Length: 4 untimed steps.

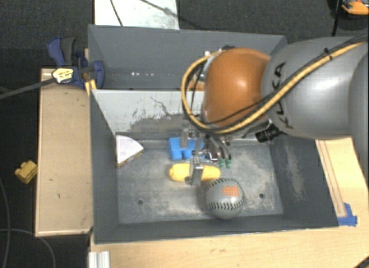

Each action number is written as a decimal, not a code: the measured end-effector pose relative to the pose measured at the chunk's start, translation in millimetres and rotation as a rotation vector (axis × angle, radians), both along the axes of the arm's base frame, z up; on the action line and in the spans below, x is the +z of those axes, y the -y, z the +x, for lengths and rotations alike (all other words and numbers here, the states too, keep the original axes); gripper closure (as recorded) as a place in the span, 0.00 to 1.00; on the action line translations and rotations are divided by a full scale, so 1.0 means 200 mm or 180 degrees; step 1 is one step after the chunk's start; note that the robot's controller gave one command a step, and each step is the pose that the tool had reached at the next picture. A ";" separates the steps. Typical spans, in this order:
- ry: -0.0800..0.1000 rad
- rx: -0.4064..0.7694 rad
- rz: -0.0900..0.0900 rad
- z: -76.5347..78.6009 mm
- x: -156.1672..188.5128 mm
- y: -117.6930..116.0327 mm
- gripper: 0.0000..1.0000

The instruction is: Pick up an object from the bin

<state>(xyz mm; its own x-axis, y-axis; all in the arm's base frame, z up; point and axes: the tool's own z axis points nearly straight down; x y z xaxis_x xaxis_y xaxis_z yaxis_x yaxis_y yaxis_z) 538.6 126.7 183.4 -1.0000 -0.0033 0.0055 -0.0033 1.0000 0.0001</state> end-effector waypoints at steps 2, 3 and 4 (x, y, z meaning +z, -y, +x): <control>0.0042 -0.0213 0.0008 -0.02 -0.13 0.05 0.00; 0.0023 -0.0146 0.0003 0.02 -0.30 0.19 0.00; 0.0031 0.0011 0.0000 0.02 -0.49 0.25 0.00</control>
Offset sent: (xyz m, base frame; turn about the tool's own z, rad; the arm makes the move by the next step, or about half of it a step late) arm -0.0144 -0.0197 -0.0658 0.1392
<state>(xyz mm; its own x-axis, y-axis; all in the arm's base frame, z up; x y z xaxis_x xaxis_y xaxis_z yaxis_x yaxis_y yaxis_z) 541.7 75.8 84.7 -1.0000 -0.0068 -0.0041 -0.0068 1.0000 -0.0001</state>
